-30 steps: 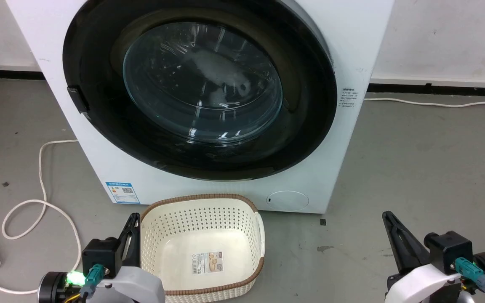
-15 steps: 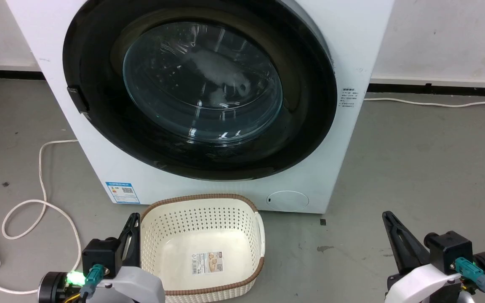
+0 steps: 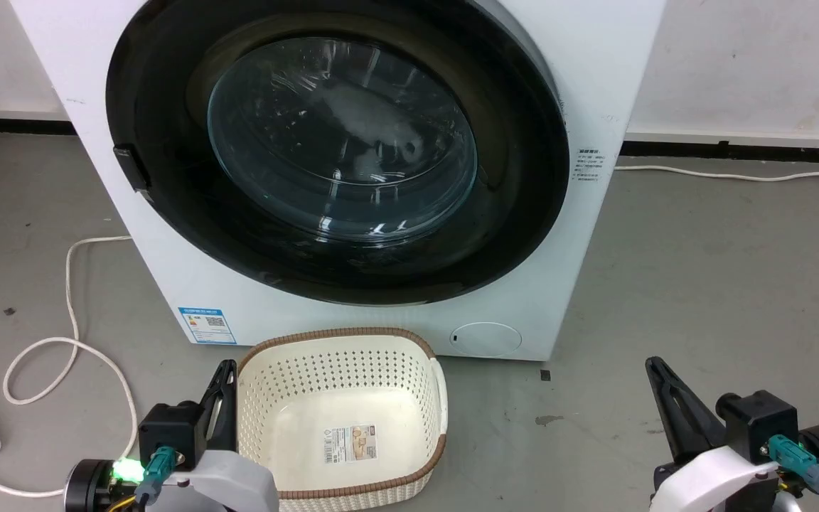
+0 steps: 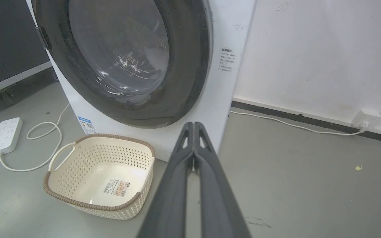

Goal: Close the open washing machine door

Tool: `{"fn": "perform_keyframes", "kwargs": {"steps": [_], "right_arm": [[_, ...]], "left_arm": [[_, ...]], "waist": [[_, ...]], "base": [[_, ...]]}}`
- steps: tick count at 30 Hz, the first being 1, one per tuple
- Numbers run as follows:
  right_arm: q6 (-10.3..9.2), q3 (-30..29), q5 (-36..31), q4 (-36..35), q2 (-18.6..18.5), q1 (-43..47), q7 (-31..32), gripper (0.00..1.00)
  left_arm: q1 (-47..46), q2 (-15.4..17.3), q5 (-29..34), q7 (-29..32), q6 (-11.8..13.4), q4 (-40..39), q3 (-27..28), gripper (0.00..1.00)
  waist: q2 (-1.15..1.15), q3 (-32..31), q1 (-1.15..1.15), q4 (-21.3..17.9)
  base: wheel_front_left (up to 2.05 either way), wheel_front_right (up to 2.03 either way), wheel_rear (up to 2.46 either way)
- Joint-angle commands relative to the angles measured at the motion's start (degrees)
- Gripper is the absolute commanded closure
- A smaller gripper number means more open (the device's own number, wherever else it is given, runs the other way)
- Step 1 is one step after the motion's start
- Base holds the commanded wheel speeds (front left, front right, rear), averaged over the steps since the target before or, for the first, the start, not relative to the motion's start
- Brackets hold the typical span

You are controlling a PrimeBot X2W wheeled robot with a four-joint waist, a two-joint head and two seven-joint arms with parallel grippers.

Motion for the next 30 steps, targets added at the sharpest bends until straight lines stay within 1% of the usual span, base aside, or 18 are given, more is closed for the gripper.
{"fn": "perform_keyframes", "kwargs": {"steps": [1,30], "right_arm": [[0.05,0.0,-0.3,-0.3,0.3,-0.8,0.0,1.00],[0.05,0.0,-0.3,-0.3,0.3,-0.8,0.0,1.00]], "left_arm": [[-0.8,0.0,0.1,0.0,0.2,-0.3,0.0,1.00],[-0.8,0.0,0.1,0.0,0.2,-0.3,0.0,1.00]], "waist": [[0.00,0.0,0.00,0.0],[0.00,0.0,0.00,0.0]], "base": [[0.00,0.00,0.00],[0.00,0.00,0.00]]}}
